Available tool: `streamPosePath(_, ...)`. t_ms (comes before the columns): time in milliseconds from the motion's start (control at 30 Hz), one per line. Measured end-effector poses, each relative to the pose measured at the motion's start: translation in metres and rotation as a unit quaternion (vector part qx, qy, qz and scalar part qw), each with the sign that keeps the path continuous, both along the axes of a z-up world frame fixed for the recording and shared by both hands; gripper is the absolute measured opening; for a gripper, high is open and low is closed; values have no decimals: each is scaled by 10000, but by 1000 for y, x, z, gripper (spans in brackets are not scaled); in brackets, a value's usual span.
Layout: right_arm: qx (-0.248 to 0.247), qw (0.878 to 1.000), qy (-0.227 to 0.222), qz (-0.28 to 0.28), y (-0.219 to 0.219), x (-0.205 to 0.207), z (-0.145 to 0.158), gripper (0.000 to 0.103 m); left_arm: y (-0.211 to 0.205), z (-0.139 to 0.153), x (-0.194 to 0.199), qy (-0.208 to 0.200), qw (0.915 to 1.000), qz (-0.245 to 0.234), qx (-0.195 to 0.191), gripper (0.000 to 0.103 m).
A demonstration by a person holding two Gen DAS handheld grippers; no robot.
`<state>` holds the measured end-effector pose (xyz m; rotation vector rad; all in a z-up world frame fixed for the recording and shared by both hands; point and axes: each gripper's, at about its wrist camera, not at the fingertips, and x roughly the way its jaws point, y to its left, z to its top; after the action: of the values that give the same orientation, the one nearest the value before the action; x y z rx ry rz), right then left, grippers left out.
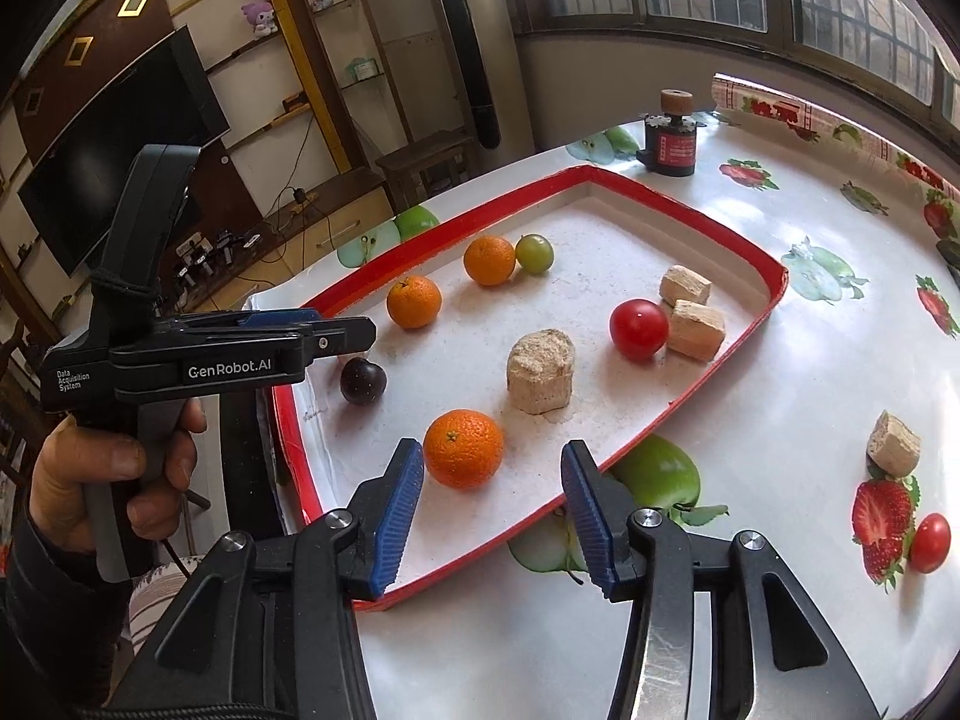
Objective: Organize fruits
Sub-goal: 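Carry orange and cake into the red tray and open both tools, then move both open tools back over the remaining pile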
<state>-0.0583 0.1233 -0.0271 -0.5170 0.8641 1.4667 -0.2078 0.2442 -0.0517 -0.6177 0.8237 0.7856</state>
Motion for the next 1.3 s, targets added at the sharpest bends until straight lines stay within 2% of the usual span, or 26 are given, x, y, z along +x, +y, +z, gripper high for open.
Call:
streamPosePath(267, 111, 9990, 72, -434, -33, 33, 10, 50, -12, 11, 10, -57, 9999, -116, 68, 60)
streamPosePath(400, 155, 9975, 80, -685, -49, 49, 13, 57, -20, 16, 16, -80, 9997, -212, 100, 60)
streamPosePath(833, 225, 9919, 68, -1249, -96, 92, 17, 57, -50, 28, 55, -100, 9976, -678, 138, 60)
streamPosePath(1300, 127, 9827, 87, -1843, -142, 135, 7, 58, -89, 34, 112, -103, 9909, -1336, 105, 59)
